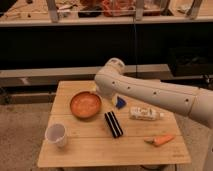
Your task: Pick up the ceramic bowl
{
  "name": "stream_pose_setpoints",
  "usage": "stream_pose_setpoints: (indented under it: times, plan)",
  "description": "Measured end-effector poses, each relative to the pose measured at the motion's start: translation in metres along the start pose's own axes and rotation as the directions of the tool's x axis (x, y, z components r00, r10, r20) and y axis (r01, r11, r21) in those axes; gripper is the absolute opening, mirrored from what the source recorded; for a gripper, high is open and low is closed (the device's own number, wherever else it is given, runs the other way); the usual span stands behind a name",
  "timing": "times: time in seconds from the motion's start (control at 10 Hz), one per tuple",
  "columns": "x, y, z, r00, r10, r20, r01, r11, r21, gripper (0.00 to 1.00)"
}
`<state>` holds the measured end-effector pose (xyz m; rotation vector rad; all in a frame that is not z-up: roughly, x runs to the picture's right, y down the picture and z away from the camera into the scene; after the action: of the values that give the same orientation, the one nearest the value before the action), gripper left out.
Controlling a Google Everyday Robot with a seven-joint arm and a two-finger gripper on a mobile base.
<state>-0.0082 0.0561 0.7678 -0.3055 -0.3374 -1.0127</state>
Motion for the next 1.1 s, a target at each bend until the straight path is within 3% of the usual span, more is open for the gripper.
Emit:
stream_pose_setpoints:
  times: [1.1]
  plan:
    - [-0.006,-0.006,0.064,0.989,-0.139,0.049,0.138,0.990,0.028,0.80]
